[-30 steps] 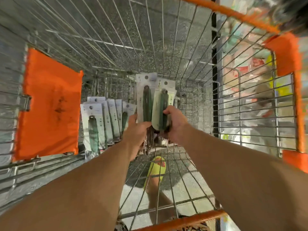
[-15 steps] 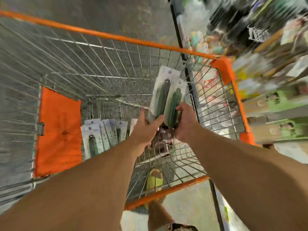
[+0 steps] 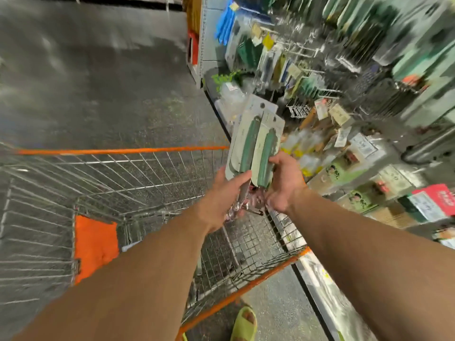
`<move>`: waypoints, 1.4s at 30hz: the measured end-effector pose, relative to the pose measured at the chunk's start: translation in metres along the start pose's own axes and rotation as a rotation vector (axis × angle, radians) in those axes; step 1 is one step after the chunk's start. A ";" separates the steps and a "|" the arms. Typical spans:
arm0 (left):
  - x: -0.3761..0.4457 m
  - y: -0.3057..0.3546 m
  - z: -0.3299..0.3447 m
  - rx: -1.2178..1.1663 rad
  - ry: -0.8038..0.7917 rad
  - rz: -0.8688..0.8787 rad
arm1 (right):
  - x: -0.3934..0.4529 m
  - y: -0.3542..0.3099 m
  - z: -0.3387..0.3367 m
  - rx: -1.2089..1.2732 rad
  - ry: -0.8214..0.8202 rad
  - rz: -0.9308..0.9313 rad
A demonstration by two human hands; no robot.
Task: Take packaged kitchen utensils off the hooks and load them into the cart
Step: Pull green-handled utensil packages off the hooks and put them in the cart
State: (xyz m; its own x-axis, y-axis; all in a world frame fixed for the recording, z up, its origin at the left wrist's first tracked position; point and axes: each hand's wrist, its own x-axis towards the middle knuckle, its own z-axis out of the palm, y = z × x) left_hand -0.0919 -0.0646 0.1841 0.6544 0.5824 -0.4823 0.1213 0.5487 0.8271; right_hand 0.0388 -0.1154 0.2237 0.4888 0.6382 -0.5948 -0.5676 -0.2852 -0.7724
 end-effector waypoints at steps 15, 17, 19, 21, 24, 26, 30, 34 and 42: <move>-0.052 0.177 0.180 -0.142 -0.208 0.278 | -0.175 -0.209 -0.066 0.046 0.036 -0.381; -0.059 0.188 0.208 -0.135 -0.277 0.255 | -0.202 -0.227 -0.083 0.059 0.073 -0.417; -0.062 0.195 0.235 -0.141 -0.328 0.250 | -0.224 -0.241 -0.100 0.077 0.108 -0.487; -0.070 0.202 0.261 -0.149 -0.377 0.274 | -0.244 -0.255 -0.117 0.080 0.127 -0.568; -0.083 0.209 0.304 -0.118 -0.390 0.348 | -0.268 -0.273 -0.143 0.059 0.158 -0.663; -0.085 0.213 0.335 -0.057 -0.333 0.428 | -0.281 -0.285 -0.162 0.041 0.196 -0.712; -0.093 0.222 0.388 0.071 -0.239 0.563 | -0.303 -0.307 -0.202 0.017 0.236 -0.781; -0.083 0.223 0.428 0.028 -0.300 0.534 | -0.310 -0.324 -0.257 0.037 0.343 -0.819; -0.052 0.194 0.449 -0.026 -0.355 0.451 | -0.310 -0.308 -0.359 -0.017 0.639 -0.671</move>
State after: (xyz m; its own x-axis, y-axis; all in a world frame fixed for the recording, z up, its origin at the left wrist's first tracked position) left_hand 0.2328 -0.2579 0.4995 0.8484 0.5272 0.0471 -0.2435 0.3096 0.9192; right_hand 0.2997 -0.4821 0.5665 0.9867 0.1599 -0.0282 -0.0265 -0.0127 -0.9996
